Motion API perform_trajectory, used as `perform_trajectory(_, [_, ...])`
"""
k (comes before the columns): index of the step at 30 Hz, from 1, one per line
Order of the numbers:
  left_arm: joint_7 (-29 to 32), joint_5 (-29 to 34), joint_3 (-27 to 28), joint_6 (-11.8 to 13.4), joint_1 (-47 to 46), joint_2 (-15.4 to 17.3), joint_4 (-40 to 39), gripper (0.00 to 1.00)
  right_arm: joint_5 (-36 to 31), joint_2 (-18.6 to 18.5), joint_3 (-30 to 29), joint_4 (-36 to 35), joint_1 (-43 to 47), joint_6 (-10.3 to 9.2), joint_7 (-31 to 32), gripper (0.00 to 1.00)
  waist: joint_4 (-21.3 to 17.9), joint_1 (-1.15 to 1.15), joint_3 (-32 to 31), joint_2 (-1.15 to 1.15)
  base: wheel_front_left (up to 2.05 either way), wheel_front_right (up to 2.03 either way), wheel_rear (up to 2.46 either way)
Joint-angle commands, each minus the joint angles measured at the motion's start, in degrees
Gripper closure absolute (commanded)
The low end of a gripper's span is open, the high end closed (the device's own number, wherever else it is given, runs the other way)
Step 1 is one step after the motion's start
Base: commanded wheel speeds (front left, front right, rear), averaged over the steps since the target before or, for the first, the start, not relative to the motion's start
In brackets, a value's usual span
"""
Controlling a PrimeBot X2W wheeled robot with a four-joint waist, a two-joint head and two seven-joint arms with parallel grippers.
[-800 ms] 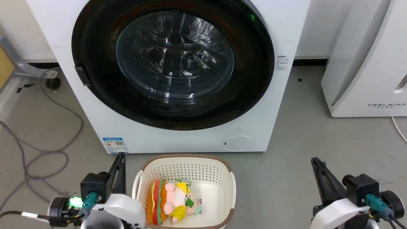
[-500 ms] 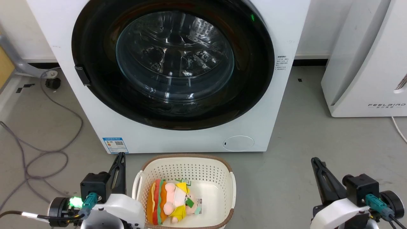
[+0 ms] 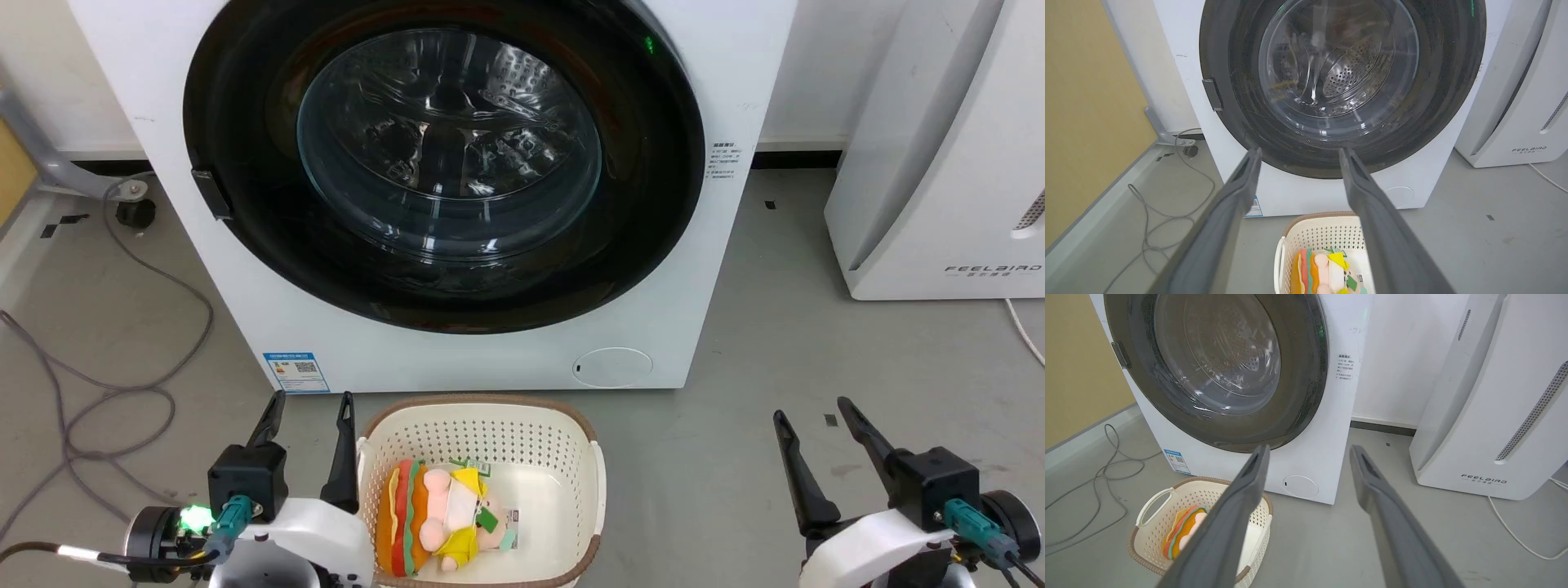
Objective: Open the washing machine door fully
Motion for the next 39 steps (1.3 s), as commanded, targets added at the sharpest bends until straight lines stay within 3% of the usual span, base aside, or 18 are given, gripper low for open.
perform_trajectory(1, [-0.7,-0.3,-0.1,0.4,-0.1,0.0,0.2,0.00,0.7,0.0,-0.3,-0.1,-0.1,0.00,-0.6,0.00,0.0,0.00,0.0,0.00,0.00,0.00,0.00])
perform_trajectory(24, [-3.4,-1.2,-0.8,2.1,-0.6,0.0,0.6,0.00,8.1,0.0,-2.0,-1.0,-0.5,-0.01,-3.4,0.00,0.1,0.00,0.3,0.00,0.00,0.00,0.00])
perform_trajectory(29, [-4.0,-1.4,-1.0,2.5,-0.7,0.0,0.6,0.00,12.6,0.0,-2.3,-0.4,-0.8,-0.01,-4.0,0.00,0.3,0.00,0.4,0.00,0.00,0.00,0.00])
perform_trajectory(31, [-4.3,-1.5,-1.1,2.6,-0.7,0.0,0.7,0.00,14.9,0.0,-2.4,-0.3,-1.0,-0.01,-4.2,0.58,0.3,0.00,0.5,0.00,0.00,0.00,0.00])
perform_trajectory(32, [-4.4,-1.6,-1.1,2.7,-0.7,0.0,0.7,0.00,16.4,0.0,-2.5,-0.1,-1.1,-0.01,-4.3,1.00,0.3,0.00,0.5,0.00,0.00,0.00,0.00])
perform_trajectory(39, [-5.2,-1.7,-1.3,3.1,-0.9,0.0,0.8,0.00,26.8,0.0,-2.5,0.5,-1.7,-0.02,-5.2,1.00,0.5,0.00,0.8,0.00,0.00,0.00,0.00])
